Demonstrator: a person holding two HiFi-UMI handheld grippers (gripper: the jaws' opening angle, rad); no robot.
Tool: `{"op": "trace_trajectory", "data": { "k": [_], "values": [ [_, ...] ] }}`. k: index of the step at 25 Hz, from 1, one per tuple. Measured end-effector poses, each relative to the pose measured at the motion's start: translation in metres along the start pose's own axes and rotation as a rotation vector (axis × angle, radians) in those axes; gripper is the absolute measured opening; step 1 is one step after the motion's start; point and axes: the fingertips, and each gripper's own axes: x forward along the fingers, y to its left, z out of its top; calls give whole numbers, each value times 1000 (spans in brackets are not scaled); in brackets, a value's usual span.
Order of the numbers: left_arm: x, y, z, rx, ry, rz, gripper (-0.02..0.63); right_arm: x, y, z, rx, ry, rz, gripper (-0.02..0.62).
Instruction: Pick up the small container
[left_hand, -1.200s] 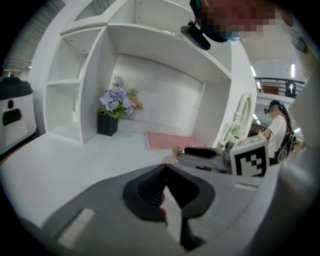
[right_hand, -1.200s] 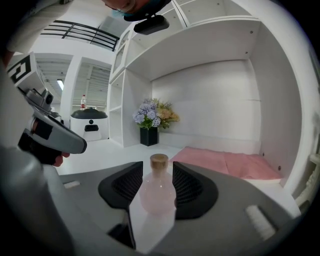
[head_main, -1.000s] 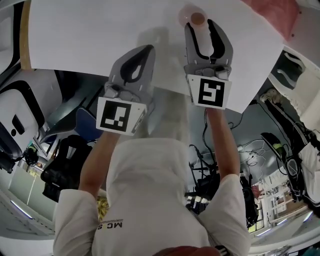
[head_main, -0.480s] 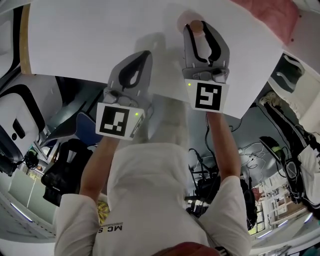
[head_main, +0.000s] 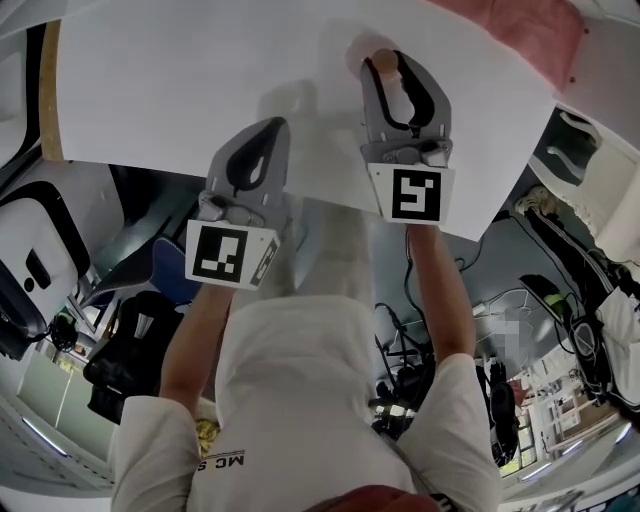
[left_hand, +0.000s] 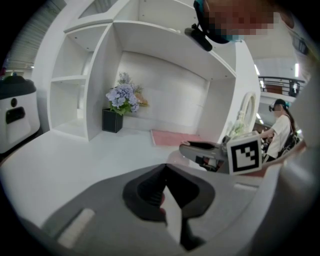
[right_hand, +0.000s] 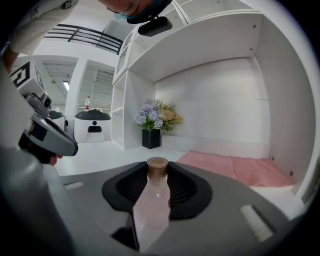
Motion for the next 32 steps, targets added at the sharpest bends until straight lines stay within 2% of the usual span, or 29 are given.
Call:
{"op": "trace_trajectory", "data": {
  "k": [9,16,26,32],
  "values": [
    [-9,-3,-2,-1,-10,-8,-2,-17,11,-3,16,12,-4,121],
    [-16,-14,0,10,-13,-30,-2,-41,11,12,17,4,-7,121],
    [-35,-44,35,31,-41,-73,-2,-91,6,54,21,0,-27,121],
    [-60,-56,61,81,-63,-123,-2,-118,17,89,34,-30,-34,121]
  ]
}}
